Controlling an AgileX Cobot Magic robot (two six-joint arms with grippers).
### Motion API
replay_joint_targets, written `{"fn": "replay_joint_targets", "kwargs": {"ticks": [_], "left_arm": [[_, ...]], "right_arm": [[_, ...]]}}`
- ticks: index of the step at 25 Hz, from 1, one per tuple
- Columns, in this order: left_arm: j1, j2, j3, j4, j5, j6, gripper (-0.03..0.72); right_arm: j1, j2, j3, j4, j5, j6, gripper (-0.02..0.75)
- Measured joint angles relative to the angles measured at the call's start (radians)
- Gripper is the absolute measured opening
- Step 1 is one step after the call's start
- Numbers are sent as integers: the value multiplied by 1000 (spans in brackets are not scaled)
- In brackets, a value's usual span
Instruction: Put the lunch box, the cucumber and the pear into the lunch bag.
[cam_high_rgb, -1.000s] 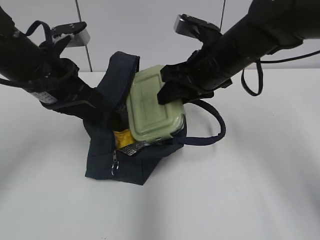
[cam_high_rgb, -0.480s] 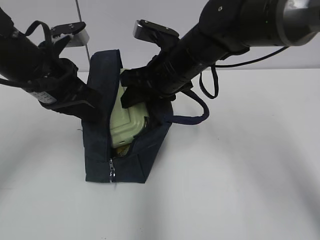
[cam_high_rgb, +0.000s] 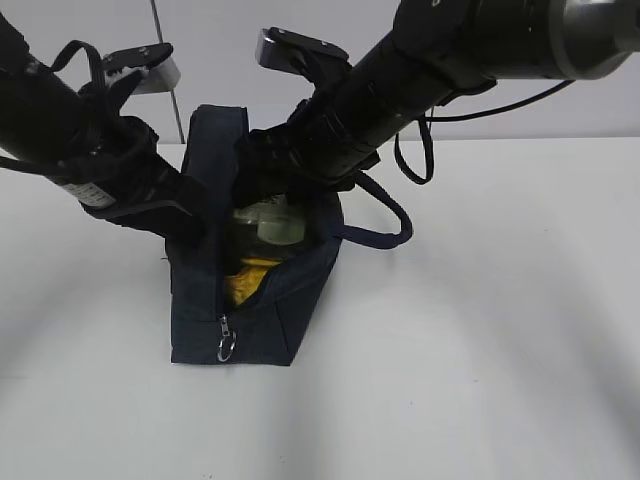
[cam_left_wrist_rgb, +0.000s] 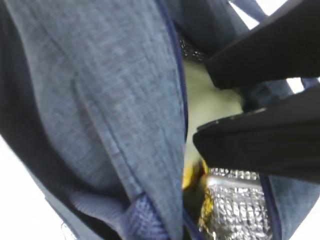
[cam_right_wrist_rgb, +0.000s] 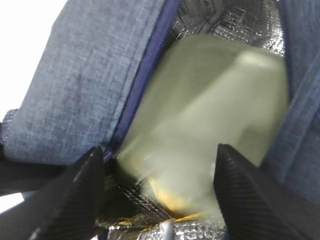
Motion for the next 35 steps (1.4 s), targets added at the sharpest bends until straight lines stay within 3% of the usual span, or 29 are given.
{"fn": "replay_joint_targets", "kwargs": {"ticks": [8,18,24,26,32,35], "left_arm": [[0,0,0,0,0,0,1],[0,-1,0,7,2,0,1],[0,-14,0,15,0,18,18],[0,-30,0,16,-7,23,83],[0,-114,12,15,-53,40,379],[0,-169,57,8,-128,73,422]], "right_arm": [[0,-30,-3,-60,10,0,529],[0,-175,-10,-229,68,3,528],[0,-184,-10,-320,122,38,442],[0,-184,-10,-329,123,47,426],[0,-184,-10,-333,140,85,417],[0,-184,-10,-339,189,108,413]]}}
